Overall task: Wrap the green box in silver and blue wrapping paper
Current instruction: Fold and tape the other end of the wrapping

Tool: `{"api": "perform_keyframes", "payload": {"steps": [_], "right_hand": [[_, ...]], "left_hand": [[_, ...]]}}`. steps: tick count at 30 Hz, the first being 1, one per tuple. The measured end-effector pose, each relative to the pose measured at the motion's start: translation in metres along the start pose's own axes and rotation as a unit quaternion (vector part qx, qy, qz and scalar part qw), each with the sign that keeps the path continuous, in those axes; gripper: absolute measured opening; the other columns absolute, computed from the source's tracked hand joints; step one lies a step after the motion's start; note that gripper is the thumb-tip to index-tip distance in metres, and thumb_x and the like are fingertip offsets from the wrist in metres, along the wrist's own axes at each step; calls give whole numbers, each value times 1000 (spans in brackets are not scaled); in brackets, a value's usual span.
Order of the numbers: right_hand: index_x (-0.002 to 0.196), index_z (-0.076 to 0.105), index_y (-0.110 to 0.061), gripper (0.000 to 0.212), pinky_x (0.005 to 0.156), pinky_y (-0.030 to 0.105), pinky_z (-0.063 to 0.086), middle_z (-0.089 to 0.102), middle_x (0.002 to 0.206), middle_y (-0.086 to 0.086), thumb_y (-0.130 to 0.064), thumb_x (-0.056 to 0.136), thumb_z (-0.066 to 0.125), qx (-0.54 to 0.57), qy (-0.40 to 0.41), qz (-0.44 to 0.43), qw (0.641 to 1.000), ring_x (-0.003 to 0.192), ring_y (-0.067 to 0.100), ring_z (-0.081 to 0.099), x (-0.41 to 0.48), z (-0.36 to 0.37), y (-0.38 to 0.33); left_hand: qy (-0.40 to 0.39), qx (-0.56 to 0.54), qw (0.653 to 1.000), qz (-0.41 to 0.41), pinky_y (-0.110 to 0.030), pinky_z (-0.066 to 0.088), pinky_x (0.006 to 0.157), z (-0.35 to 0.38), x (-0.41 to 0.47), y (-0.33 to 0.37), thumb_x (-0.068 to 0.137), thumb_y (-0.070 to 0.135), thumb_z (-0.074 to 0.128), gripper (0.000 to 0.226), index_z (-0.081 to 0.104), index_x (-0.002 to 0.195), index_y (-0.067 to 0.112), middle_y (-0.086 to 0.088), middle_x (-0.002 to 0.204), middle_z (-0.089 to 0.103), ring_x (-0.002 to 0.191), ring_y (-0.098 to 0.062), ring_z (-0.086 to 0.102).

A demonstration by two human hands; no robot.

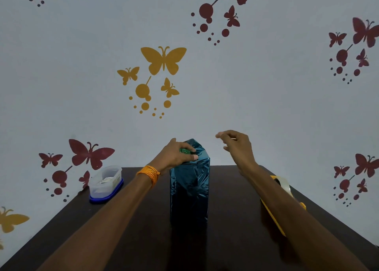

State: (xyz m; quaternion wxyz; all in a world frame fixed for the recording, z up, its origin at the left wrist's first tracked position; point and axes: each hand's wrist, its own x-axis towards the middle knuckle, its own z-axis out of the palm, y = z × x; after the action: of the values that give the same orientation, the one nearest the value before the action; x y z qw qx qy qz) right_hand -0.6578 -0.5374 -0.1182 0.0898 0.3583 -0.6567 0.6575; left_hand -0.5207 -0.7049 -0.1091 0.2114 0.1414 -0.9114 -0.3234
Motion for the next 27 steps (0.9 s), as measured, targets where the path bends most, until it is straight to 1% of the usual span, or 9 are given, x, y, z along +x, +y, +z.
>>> {"api": "perform_keyframes", "payload": {"steps": [4, 7, 12, 16, 19, 20, 22, 24, 27], "right_hand": [[93, 80, -20, 12, 79, 29, 56, 76, 88, -6, -25, 94, 69, -42, -98, -34, 994, 82, 5, 66, -5, -7, -9], [96, 80, -16, 11, 76, 19, 53, 77, 89, -5, -23, 92, 72, -67, -137, -72, 986, 80, 2, 67, -9, -7, -14], [98, 80, -17, 11, 77, 21, 56, 76, 88, -12, -21, 90, 74, -179, -148, -145, 962, 83, 4, 69, -12, -6, -21], [104, 79, -13, 17, 66, 6, 43, 68, 76, -14, -22, 91, 74, -246, -151, -175, 941, 70, -7, 60, -13, -7, -31], [119, 74, -18, 30, 70, 16, 48, 68, 74, -12, -22, 90, 75, -279, -157, -180, 930, 70, -2, 60, -16, -9, -40], [133, 65, -23, 46, 71, 19, 50, 70, 75, -10, -21, 88, 76, -287, -171, -177, 926, 70, 0, 62, -17, -11, -42], [150, 41, -34, 77, 70, 13, 48, 73, 77, -10, -21, 85, 79, -294, -201, -167, 919, 72, 1, 64, -19, -12, -43], [150, 41, -31, 76, 74, 16, 48, 72, 79, -12, -24, 85, 80, -299, -195, -171, 918, 76, 1, 64, -20, -13, -42], [145, 47, -25, 66, 81, 29, 52, 70, 81, -15, -29, 87, 77, -312, -171, -185, 916, 82, 5, 62, -21, -14, -41]], "left_hand": [[10, -5, 1000, 17, -27, 40, 89, 2, 1, -3, 86, 41, 72, 43, 67, 123, 20, -5, 122, 43, 115, -24, 49], [12, 10, 1000, 23, -27, 37, 85, 3, 4, -5, 86, 42, 71, 44, 67, 124, 21, -6, 125, 45, 105, -18, 45], [13, -2, 999, 36, -27, 39, 81, 4, 9, -10, 85, 41, 72, 43, 68, 122, 20, -8, 132, 54, 106, -19, 50], [2, 4, 999, 39, -27, 40, 81, 5, 18, -15, 85, 42, 72, 44, 67, 124, 22, -8, 134, 55, 109, -20, 52], [-26, 14, 999, 30, -23, 42, 76, 3, 25, -17, 85, 45, 70, 49, 64, 129, 24, -9, 138, 54, 114, -23, 53], [-31, 16, 999, 26, -23, 42, 77, 3, 26, -17, 86, 46, 70, 50, 63, 130, 24, -9, 140, 53, 115, -23, 53], [-34, 24, 999, 22, -26, 43, 83, 2, 29, -17, 86, 48, 68, 53, 61, 133, 24, -8, 146, 48, 121, -25, 51], [-33, 38, 998, 22, -31, 44, 92, 2, 29, -17, 88, 49, 66, 56, 58, 136, 23, -7, 153, 41, 129, -28, 47], [-30, 30, 999, 25, -38, 42, 105, 3, 27, -19, 89, 48, 65, 60, 54, 140, 20, -1, 160, 30, 138, -28, 39]]}}
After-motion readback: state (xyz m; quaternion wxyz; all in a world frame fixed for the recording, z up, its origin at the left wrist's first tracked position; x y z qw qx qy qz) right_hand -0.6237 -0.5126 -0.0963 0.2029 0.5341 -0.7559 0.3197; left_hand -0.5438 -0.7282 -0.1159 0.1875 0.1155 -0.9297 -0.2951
